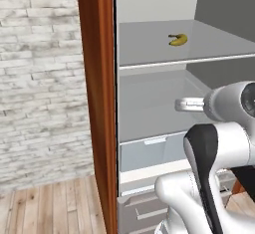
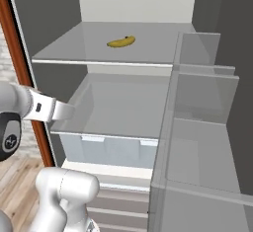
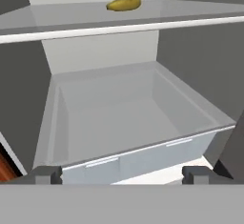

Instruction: Place the cold items (banana and broccoli) from the fridge in one tupperware on the dining counter. Place the warm items (kebab skewer and hot dog) in the stove area in another tupperware.

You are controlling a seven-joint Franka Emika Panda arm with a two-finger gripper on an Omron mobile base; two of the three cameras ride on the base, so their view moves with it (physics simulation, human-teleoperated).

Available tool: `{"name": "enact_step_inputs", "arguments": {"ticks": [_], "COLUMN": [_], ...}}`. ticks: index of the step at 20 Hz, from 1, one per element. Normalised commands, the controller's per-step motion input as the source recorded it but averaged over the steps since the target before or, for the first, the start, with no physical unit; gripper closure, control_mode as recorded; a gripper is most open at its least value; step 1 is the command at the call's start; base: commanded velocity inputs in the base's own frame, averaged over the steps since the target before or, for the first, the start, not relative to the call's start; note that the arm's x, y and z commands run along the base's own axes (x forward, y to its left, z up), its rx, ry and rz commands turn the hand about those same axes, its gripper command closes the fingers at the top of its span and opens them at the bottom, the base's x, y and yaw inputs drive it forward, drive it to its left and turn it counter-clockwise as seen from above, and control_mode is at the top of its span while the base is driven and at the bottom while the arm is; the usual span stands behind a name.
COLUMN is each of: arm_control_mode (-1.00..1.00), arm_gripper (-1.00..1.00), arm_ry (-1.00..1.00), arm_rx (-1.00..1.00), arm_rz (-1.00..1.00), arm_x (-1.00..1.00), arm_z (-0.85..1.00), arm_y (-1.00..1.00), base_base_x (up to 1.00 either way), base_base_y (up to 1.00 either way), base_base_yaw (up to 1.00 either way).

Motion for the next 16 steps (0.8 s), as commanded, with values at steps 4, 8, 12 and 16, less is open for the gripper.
{"name": "enact_step_inputs", "arguments": {"ticks": [4,8,12,16], "arm_control_mode": [-1.00,-1.00,-1.00,-1.00], "arm_gripper": [-1.00,-1.00,-1.00,-1.00], "arm_ry": [-0.04,-0.04,0.00,0.03], "arm_rx": [0.02,0.00,0.00,0.00], "arm_rz": [0.05,0.00,0.00,0.00], "arm_x": [0.46,0.45,0.82,0.90], "arm_z": [0.33,0.71,0.53,0.33], "arm_y": [-0.22,-0.11,-0.22,-0.08], "base_base_x": [0.00,0.00,0.00,0.00], "base_base_y": [0.00,0.00,0.00,0.00], "base_base_yaw": [0.00,0.00,0.00,0.00]}}
